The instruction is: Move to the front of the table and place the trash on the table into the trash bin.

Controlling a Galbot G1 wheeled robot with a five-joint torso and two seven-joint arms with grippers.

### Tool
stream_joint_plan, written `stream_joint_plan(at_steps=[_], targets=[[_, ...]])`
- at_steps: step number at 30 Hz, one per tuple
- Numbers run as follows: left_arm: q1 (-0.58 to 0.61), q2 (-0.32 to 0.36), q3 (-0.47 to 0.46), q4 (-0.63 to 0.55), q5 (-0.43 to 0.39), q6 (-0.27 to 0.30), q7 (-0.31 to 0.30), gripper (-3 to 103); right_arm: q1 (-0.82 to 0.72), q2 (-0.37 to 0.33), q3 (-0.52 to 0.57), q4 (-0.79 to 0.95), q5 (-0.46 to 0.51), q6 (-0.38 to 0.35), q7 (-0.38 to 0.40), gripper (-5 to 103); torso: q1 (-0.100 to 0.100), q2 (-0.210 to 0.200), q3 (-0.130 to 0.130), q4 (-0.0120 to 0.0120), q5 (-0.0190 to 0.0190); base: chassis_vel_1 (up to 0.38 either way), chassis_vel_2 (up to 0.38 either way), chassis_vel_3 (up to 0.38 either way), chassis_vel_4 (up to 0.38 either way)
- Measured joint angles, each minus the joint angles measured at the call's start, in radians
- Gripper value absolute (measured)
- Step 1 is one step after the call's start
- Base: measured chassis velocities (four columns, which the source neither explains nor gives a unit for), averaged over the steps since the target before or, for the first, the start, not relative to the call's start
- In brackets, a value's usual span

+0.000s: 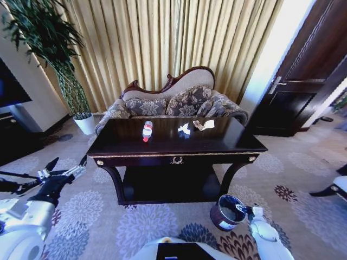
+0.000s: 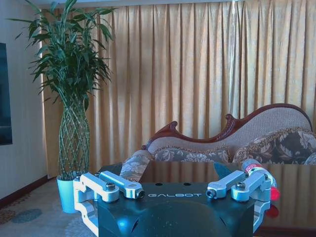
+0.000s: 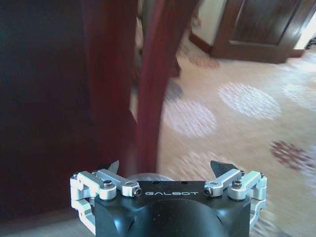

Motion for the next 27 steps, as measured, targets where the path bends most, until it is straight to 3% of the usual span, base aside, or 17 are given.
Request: stream_joint_plan(at_steps=[10,14,18,27], targets=[[-0.005,0.002,0.003,0.000,0.000,-0.002,-0.001,100,-0.114,-0.034,0.064,0.276,0.204,0.043,-0.113,100,0.000,0.000,0.000,0.0000,0.0001,0.000,0.000,0.000,0.000],[-0.007,0.006,0.004,0.000,0.000,-0.002,-0.002,100,-0.187,-0.023,0.106,0.525,0.272,0.057,-0.126,100,0.000,0.000,0.000,-0.0002,-0.0003,0.000,0.000,0.000,0.000],[-0.004,0.004,0.006,0.000,-0.005,-0.005,-0.004,100,-0.218,0.008,0.121,0.722,0.283,0.052,-0.094,100,0.000,0.000,0.000,0.0002,-0.0005,0.000,0.000,0.000,0.000],[-0.013,0.007,0.002,0.000,-0.023,-0.008,-0.004,100,-0.254,0.050,0.078,0.968,0.245,-0.004,-0.034,100,0.000,0.000,0.000,0.0001,-0.0004,0.000,0.000,0.000,0.000]])
